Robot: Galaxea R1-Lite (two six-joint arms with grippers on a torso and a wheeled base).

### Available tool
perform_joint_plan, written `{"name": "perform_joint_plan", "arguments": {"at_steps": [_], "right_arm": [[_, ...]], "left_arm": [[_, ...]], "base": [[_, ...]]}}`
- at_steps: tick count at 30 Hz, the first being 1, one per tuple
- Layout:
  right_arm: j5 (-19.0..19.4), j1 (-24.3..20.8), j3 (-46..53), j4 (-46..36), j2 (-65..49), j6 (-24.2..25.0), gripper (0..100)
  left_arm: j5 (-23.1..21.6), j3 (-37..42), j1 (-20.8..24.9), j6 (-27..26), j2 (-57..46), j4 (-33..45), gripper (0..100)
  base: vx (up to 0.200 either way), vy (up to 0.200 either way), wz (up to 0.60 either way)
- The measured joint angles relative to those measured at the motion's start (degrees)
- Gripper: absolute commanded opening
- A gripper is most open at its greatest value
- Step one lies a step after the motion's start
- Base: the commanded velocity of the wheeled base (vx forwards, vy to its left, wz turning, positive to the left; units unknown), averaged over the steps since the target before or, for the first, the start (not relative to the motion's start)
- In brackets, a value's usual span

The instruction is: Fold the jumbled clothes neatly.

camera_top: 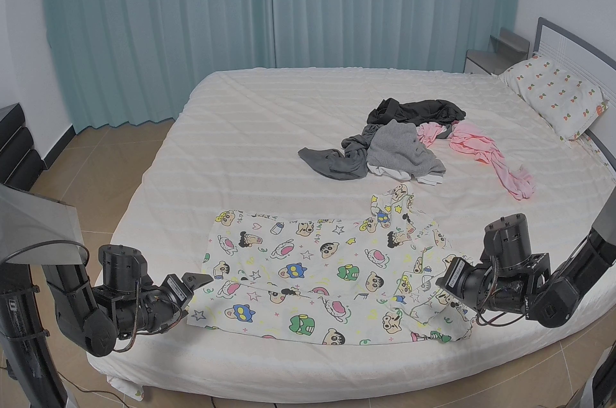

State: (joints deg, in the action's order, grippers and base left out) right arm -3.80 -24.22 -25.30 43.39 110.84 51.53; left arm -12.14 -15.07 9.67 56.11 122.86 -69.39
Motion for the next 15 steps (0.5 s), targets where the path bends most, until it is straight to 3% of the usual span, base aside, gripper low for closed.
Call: {"name": "perform_joint_plan", "arguments": {"at_steps": [8, 15], "right_arm": [[1.5, 1.4, 3.0, 10.1, 7.5, 0.0, 100], [1.0, 1.6, 5.4, 26.2, 16.1, -0.1, 100]], "left_arm": [[0.0, 0.0, 0.0, -0.1, 0.0, 0.0, 100], [0.1, 0.0, 0.0, -0.2, 0.2, -0.1, 100]], "base": [[0.0, 0.0, 0.0], [0.0, 0.0, 0.0]]}}
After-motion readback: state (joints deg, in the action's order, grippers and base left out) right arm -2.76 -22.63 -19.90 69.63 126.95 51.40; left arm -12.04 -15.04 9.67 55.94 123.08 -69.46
